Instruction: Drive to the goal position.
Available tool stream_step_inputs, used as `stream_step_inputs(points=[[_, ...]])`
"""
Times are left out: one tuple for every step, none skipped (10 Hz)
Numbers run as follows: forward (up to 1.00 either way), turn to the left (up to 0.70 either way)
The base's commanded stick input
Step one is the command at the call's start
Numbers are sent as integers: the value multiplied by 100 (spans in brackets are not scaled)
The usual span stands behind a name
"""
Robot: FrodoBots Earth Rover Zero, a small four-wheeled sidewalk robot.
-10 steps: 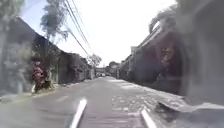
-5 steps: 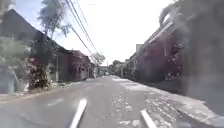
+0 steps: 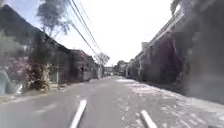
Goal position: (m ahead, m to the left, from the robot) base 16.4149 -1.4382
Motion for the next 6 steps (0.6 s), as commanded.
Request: stream_step_inputs(points=[[100,0],[100,-2],[100,-5],[100,-37],[100,-39],[100,-39]])
